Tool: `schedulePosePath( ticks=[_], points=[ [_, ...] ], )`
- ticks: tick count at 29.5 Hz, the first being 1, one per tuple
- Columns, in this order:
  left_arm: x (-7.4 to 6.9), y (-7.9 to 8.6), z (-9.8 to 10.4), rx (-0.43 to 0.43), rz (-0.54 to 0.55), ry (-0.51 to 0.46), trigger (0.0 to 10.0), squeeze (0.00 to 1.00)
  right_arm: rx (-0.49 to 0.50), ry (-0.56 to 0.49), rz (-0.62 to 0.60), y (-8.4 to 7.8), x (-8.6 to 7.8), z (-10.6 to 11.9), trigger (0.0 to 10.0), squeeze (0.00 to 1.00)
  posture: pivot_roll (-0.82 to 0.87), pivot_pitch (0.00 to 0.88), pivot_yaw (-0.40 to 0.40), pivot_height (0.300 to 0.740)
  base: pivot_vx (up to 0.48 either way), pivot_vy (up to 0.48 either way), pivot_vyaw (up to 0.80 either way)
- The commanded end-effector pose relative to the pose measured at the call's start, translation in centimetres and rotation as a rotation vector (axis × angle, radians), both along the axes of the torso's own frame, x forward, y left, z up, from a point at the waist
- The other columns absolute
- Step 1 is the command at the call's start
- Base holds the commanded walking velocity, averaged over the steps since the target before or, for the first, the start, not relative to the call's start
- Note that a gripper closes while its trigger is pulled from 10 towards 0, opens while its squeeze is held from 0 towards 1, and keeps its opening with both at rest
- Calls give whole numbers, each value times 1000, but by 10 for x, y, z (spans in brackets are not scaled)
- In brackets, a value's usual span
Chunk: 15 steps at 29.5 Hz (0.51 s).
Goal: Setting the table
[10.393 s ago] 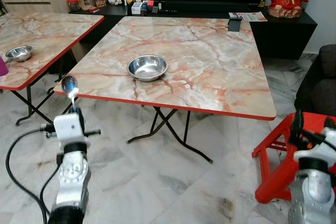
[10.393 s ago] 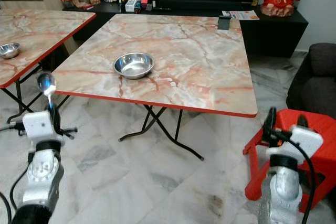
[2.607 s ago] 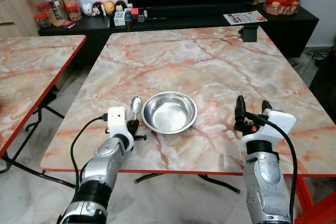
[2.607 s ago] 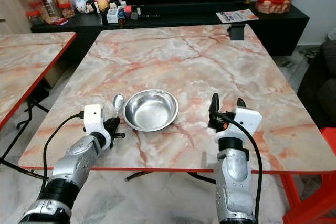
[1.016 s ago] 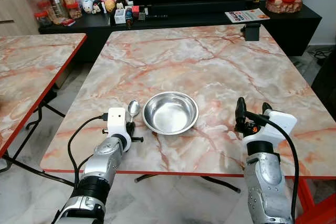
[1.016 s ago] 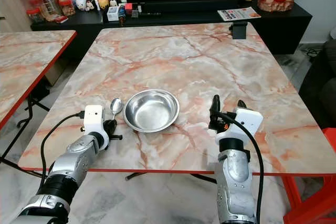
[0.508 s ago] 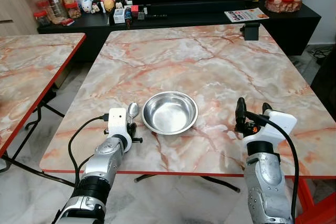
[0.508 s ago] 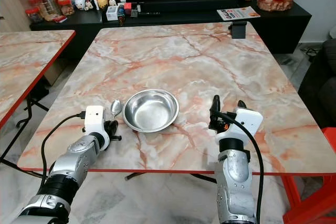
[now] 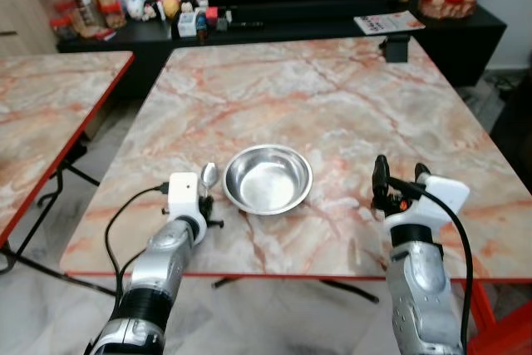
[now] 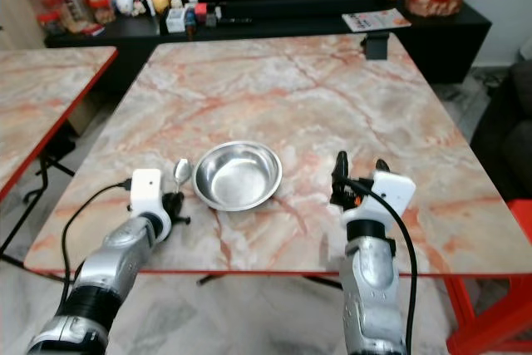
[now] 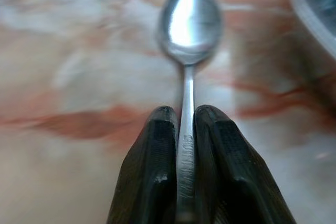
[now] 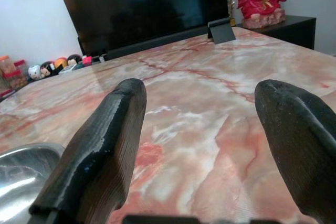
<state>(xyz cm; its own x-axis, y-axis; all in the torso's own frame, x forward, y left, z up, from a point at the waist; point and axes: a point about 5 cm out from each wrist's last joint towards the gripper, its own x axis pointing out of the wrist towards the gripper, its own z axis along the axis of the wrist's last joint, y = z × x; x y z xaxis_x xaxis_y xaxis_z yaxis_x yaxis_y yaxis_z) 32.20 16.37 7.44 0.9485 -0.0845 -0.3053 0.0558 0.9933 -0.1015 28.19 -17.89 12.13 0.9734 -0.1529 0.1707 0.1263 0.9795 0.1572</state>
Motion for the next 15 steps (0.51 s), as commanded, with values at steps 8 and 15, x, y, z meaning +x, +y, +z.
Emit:
schedulePosePath(
  ticks=[8, 15],
  points=[
    [-23, 14, 2, -8, 11, -12, 10000, 0, 4, -4, 12, 5, 1, 2, 10000, 0, 18, 49, 74, 740, 0, 0, 0],
    [-19, 1, 9, -32, -20, -40, 10000, 0, 7, -4, 9, 5, 0, 1, 10000, 0, 13, 52, 82, 740, 0, 0, 0]
  ],
)
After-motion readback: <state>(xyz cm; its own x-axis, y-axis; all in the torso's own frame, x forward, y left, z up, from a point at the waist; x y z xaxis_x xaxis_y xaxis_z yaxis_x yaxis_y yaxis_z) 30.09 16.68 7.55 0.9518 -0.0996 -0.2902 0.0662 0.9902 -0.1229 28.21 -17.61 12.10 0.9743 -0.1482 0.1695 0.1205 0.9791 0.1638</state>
